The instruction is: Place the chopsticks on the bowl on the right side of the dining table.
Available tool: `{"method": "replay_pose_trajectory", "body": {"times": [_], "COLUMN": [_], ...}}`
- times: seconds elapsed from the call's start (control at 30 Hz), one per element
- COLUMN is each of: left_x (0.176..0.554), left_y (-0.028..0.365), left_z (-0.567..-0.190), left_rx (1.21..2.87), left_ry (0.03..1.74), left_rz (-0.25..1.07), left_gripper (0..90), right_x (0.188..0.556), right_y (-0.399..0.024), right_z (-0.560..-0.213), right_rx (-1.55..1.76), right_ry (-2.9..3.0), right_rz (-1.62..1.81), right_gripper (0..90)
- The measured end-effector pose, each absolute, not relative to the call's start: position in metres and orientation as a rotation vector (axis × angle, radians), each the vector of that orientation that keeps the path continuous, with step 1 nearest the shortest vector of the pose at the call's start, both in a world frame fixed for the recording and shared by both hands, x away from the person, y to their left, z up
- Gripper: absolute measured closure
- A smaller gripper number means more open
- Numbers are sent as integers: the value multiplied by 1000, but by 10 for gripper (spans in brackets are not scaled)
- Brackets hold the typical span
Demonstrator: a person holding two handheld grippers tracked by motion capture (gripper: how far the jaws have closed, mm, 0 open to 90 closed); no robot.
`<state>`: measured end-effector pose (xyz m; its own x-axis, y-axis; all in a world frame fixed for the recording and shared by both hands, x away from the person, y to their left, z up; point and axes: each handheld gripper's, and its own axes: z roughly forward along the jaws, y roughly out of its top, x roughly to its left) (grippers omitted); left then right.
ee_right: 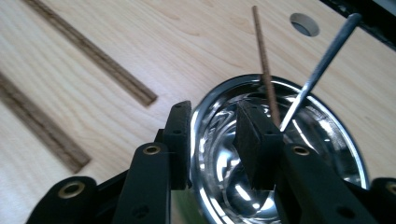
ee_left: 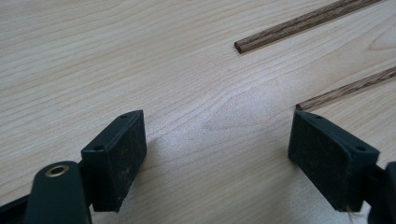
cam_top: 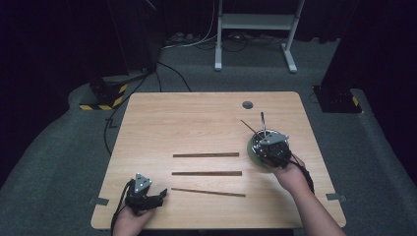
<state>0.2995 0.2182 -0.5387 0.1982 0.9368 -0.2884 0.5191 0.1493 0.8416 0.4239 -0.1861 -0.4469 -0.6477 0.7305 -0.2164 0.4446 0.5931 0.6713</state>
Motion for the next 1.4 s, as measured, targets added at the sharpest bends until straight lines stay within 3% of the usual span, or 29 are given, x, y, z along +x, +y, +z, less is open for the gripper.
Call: {"method": "replay_pose_trajectory", "body": {"times": [0.9,1.03,1.2,1.4], "left_x": [300,300,300,300], "left_y": [218,218,218,218], "left_z": [-539,-539,-539,-539], "left_rx": [1501,1501,1501,1499], "left_ry": [1453,1453,1453,1452], "left_rz": [542,542,542,541], "left_gripper": [192,192,192,192], "right_x": [373,365,357,349], "right_y": [-143,-132,-113,-91], "right_z": [-484,-486,-490,-494], "right_rx": [872,817,734,648], "right_ry": [2482,2522,2592,2660], "right_rz": [954,974,974,970], "right_gripper": [598,670,635,724]}}
